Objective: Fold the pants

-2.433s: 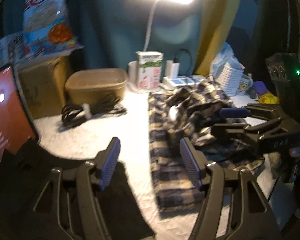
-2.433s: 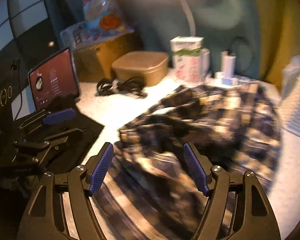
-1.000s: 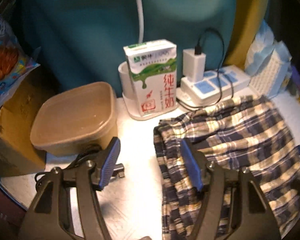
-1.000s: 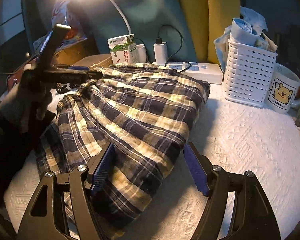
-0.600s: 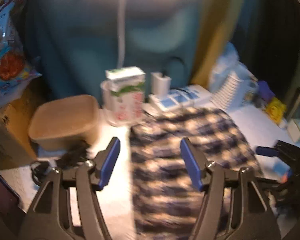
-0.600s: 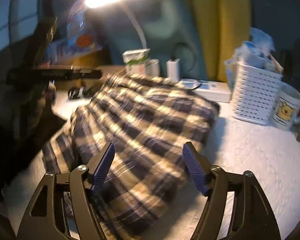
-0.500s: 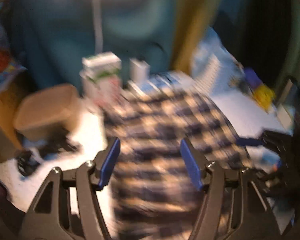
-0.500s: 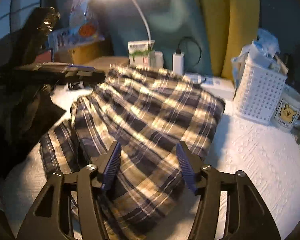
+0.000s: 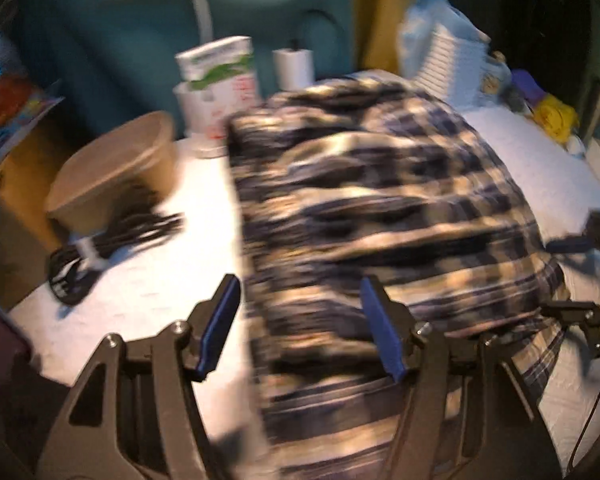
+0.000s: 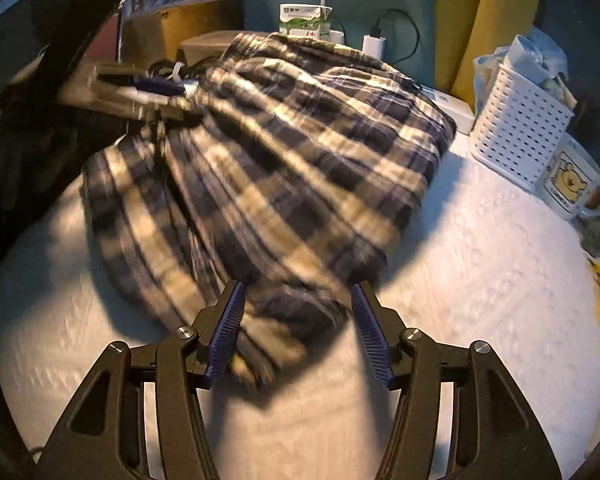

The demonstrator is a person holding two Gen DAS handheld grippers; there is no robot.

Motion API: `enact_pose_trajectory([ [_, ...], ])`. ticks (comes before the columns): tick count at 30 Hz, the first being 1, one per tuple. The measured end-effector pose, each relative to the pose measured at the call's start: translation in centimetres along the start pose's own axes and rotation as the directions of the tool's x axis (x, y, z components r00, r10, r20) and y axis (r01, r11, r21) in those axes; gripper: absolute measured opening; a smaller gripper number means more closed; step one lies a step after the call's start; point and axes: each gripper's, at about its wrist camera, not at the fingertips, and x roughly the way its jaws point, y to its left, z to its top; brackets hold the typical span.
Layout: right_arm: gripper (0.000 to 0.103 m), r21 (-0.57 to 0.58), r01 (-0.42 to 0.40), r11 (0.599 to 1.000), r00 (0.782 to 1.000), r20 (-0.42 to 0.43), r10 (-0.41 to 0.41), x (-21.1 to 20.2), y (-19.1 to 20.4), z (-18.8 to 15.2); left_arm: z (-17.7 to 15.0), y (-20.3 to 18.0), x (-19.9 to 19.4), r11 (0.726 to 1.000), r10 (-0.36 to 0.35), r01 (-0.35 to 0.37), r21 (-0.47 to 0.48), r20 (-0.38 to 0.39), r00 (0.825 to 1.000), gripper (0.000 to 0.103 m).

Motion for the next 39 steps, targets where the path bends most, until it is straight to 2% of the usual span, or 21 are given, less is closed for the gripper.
enact_pose_trajectory([
  [2, 0.060, 0.022, -0.019, 1.000, 1.000, -0.018, 0.019, -0.6, -0.6, -0.4, 0.5, 1.5, -1.2, 0.999, -0.003, 0.004, -0.035, 0.020, 1.000, 0.064],
  [5, 0.060, 0.047, -0.034, 0.998, 0.999, 0.040, 0.032, -2.7, -2.1, 0.0, 2.0, 1.7, -3.2, 1.000, 0.009, -0.008, -0.005, 0.086, 0.996, 0.064],
  [10, 0.060, 0.085, 0.028, 0.996, 0.989, 0.144, -0.040, -4.6, -5.7, 4.0, 5.1, 0.1, -2.9, 0.996, -0.046, 0.035, 0.079, 0.137, 0.989, 0.064],
  [13, 0.059, 0.162, 0.003, 0.987, 0.986, 0.166, -0.030, -2.8, -8.9, 7.0, 7.0, -0.4, -0.3, 0.996, -0.042, 0.032, 0.086, 0.117, 0.992, 0.064],
  [15, 0.052, 0.206, -0.007, 0.979, 0.986, 0.167, -0.028, -1.0, -10.6, 8.5, 7.7, -0.2, 1.5, 0.997, -0.042, 0.035, 0.071, 0.099, 0.994, 0.064],
  [19, 0.038, 0.225, -0.017, 0.974, 0.991, 0.136, -0.014, 3.0, -11.7, 10.6, 8.9, 2.3, 5.0, 0.997, -0.056, 0.058, -0.057, 0.035, 0.998, 0.064],
  [22, 0.037, 0.221, -0.039, 0.975, 0.995, 0.102, 0.016, 6.0, -11.9, 11.6, 9.2, 3.9, 6.9, 0.992, -0.066, 0.067, -0.103, 0.009, 0.998, 0.064],
  [24, 0.037, 0.251, -0.076, 0.965, 0.995, 0.077, 0.058, 8.0, -12.6, 12.0, 9.1, 4.7, 8.2, 0.985, -0.109, 0.106, -0.137, -0.014, 0.994, 0.064],
  [26, 0.035, 0.265, -0.069, 0.962, 0.997, 0.063, 0.054, 9.3, -13.2, 12.3, 8.7, 5.1, 9.5, 0.978, -0.137, 0.129, -0.166, -0.040, 0.990, 0.064],
  [31, 0.022, 0.269, -0.009, 0.963, 0.999, 0.049, -0.005, 10.5, -13.7, 13.1, 8.4, 5.0, 10.8, 0.982, -0.131, 0.124, -0.143, -0.042, 0.990, 0.065],
  [34, 0.020, 0.230, 0.048, 0.972, 0.997, 0.050, -0.061, 10.8, -13.3, 13.3, 8.3, 5.2, 10.9, 0.986, -0.112, 0.107, -0.128, -0.033, 0.993, 0.072],
  [39, 0.016, 0.235, 0.094, 0.967, 0.993, 0.048, -0.108, 10.3, -13.3, 13.2, 8.6, 5.6, 10.4, 0.983, -0.106, 0.099, -0.156, -0.038, 0.994, 0.073],
])
